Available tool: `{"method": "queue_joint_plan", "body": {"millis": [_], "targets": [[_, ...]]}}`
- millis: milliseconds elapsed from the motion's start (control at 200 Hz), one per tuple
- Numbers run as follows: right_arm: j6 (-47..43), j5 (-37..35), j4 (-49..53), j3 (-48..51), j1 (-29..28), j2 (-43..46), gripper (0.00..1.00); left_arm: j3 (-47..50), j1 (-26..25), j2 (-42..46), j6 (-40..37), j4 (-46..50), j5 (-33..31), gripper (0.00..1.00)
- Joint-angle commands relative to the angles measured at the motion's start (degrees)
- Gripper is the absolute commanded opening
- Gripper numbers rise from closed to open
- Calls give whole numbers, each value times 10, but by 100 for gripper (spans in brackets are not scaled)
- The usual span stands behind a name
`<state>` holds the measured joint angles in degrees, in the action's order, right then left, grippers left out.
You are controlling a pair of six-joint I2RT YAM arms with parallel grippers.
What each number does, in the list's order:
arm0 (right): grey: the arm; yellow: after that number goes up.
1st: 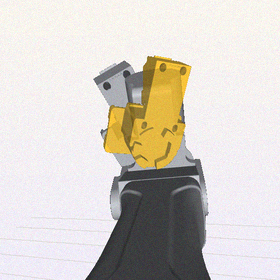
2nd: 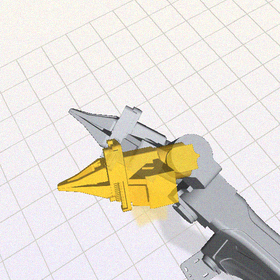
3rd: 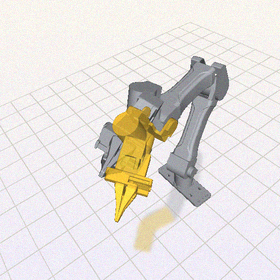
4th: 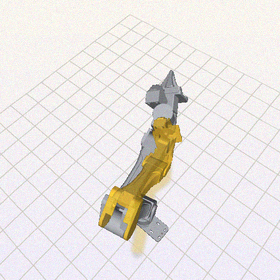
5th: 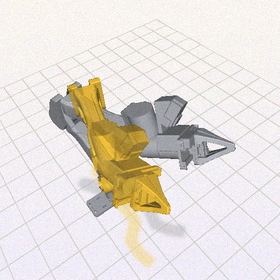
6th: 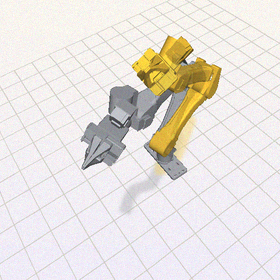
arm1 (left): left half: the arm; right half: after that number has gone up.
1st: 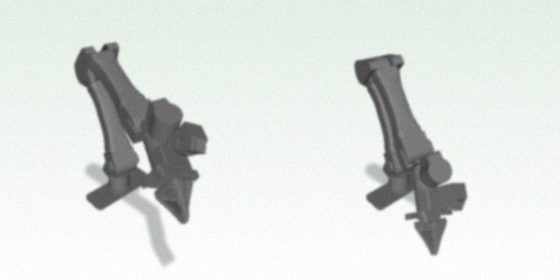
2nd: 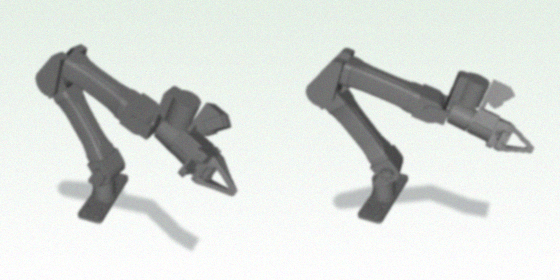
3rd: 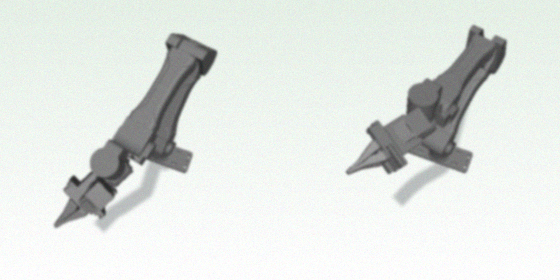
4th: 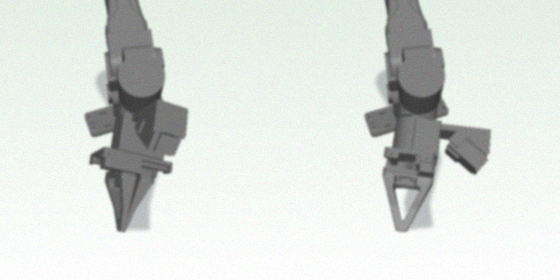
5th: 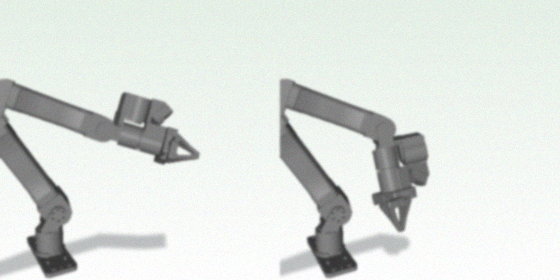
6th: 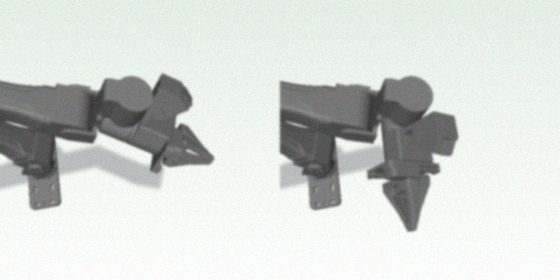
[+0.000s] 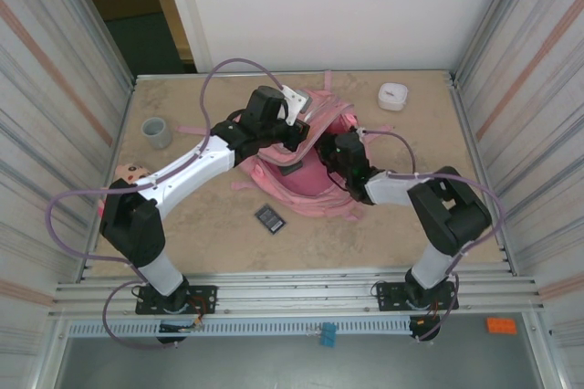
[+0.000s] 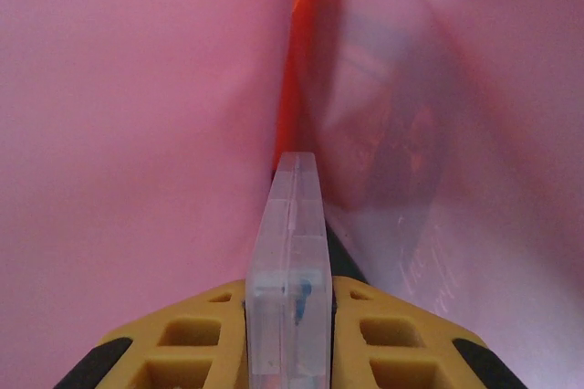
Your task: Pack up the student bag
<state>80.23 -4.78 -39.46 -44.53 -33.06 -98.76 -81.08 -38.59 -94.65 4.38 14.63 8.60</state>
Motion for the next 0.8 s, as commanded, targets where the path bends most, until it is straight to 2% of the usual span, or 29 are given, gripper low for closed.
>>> {"method": "queue_joint_plan", "body": {"millis": [0, 185, 276, 351, 611, 797], "targets": [[24, -11, -27, -27, -6, -40, 18, -19, 4, 25, 7, -81, 3, 0], [23, 26, 68, -22, -3, -26, 38, -14, 5, 24, -3, -63, -19, 0], [-3, 51, 108, -1, 3, 15, 51, -7, 5, 25, -9, -54, -27, 0], [-24, 62, 153, 23, 9, 63, 57, 0, 5, 29, -13, -48, -31, 0], [-125, 85, 378, 68, 57, 280, 62, 42, 1, 41, -32, -33, -38, 0], [-320, 41, 586, 22, 85, 436, 64, 91, -39, 15, -61, -30, -59, 0]]}}
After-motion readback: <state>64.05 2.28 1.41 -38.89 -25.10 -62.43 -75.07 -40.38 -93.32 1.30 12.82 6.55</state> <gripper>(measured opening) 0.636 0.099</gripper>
